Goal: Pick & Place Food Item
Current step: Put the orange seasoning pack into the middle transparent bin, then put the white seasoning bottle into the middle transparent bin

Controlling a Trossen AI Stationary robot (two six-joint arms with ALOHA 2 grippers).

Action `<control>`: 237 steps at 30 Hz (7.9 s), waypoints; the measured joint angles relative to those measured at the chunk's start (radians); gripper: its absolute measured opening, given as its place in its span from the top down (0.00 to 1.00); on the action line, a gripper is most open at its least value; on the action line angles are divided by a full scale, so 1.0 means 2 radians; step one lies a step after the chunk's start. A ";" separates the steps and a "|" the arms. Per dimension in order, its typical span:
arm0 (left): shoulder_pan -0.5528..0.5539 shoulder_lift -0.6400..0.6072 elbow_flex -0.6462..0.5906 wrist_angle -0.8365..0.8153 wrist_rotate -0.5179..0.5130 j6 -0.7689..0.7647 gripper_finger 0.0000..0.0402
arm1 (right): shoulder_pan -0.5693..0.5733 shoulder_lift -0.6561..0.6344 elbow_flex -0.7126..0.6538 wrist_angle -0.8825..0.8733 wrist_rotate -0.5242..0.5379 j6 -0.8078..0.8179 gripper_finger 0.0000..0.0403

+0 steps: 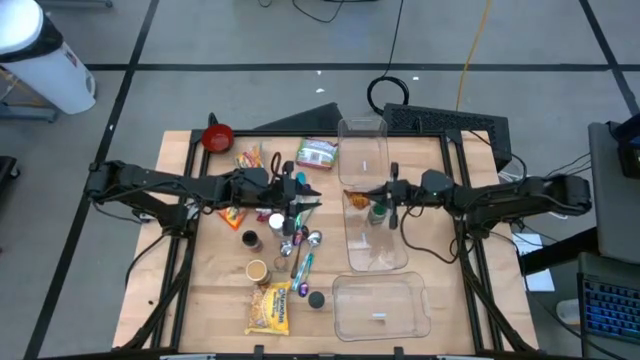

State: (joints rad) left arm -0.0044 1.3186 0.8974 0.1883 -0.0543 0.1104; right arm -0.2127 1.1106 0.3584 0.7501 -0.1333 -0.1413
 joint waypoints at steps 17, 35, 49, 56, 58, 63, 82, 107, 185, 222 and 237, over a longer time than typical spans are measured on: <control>0.000 0.000 0.000 0.000 0.000 -0.003 0.70 | 0.000 0.035 -0.003 0.010 0.000 0.020 1.00; 0.000 0.000 0.000 -0.002 0.000 -0.005 0.70 | 0.000 0.035 -0.003 -0.033 0.006 -0.010 0.99; 0.000 0.000 0.000 -0.002 0.001 -0.005 0.70 | -0.008 0.035 -0.003 -0.033 0.040 0.038 0.67; 0.000 0.000 0.000 -0.004 0.000 -0.006 0.70 | -0.008 -0.005 -0.003 -0.037 0.039 0.056 0.59; 0.000 0.000 0.000 -0.009 0.000 -0.007 0.70 | -0.008 -0.026 -0.003 -0.043 0.037 0.071 0.59; -0.008 0.000 0.000 -0.025 -0.002 -0.032 0.69 | -0.007 -0.078 -0.003 -0.068 -0.015 0.079 0.58; -0.013 -0.005 -0.001 -0.316 -0.028 -0.262 0.19 | -0.007 -0.135 -0.003 -0.035 -0.027 -0.007 0.59; -0.041 -0.004 -0.002 -0.385 -0.029 -0.356 0.22 | -0.007 -0.135 -0.002 0.004 -0.026 -0.006 0.61; -0.071 0.092 0.249 -0.355 -0.141 -0.135 0.47 | 0.109 0.128 0.178 -0.065 0.057 -0.001 0.30; -0.070 0.036 -0.047 0.250 -0.094 0.036 0.12 | 0.100 0.013 0.103 0.006 0.019 0.004 0.53; -0.023 0.087 -0.060 0.337 0.002 -0.075 0.14 | 0.101 0.084 0.107 0.096 -0.040 0.039 0.53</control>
State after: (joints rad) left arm -0.0509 1.4916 0.7765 0.8613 -0.0499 -0.0388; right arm -0.0108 1.2780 0.5725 0.9429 -0.2134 -0.0631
